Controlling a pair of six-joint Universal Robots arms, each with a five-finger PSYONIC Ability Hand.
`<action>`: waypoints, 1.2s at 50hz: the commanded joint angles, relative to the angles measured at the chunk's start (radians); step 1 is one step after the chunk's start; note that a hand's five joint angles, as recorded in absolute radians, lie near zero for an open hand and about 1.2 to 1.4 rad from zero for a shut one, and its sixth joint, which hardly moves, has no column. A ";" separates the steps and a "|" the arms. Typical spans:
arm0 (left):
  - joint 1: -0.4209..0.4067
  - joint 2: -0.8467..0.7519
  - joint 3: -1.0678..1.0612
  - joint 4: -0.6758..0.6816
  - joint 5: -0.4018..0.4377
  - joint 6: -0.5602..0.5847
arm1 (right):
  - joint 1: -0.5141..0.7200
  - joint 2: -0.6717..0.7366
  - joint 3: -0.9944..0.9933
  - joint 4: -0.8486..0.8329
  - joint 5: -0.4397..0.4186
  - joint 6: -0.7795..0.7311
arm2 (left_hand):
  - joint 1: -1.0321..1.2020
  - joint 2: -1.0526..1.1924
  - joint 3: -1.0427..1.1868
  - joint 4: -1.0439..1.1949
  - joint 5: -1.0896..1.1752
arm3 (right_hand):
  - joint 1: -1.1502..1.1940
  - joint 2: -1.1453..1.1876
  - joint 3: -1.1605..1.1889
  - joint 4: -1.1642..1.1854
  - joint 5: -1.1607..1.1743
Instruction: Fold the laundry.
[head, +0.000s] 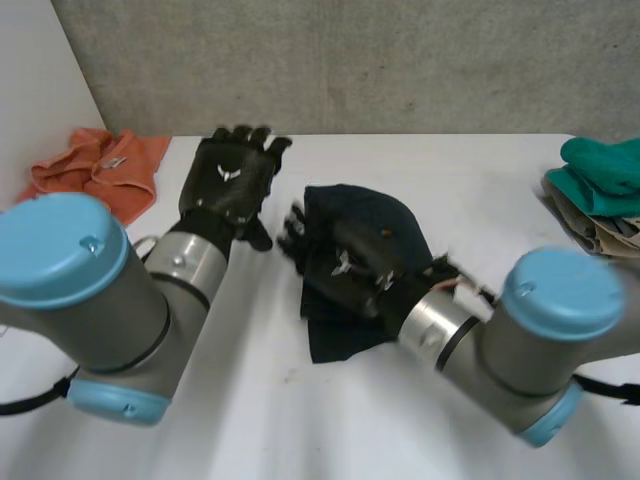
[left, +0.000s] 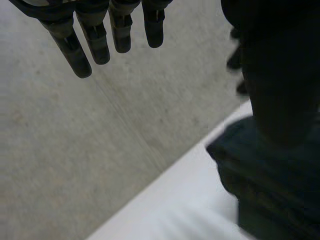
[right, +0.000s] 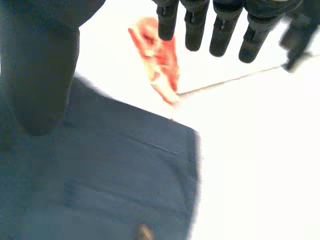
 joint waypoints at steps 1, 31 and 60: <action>-0.026 -0.098 0.178 -0.008 0.003 0.001 | -0.142 -0.160 -0.004 0.026 0.075 0.565 | -0.003 -0.018 -0.024 -0.016 -0.035 | -0.063 -0.057 -0.067 -0.070 -0.062; -0.143 -0.606 0.799 -0.552 -0.089 -0.025 | -0.268 0.326 -0.647 0.755 0.087 0.726 | 0.064 0.050 0.043 0.051 0.033 | -0.063 -0.057 -0.067 -0.070 -0.062; -0.140 -0.503 0.763 -0.626 -0.118 0.052 | -0.197 0.198 -0.552 0.689 0.245 0.472 | 0.011 -0.003 -0.010 -0.002 -0.020 | -0.063 -0.057 -0.067 -0.070 -0.062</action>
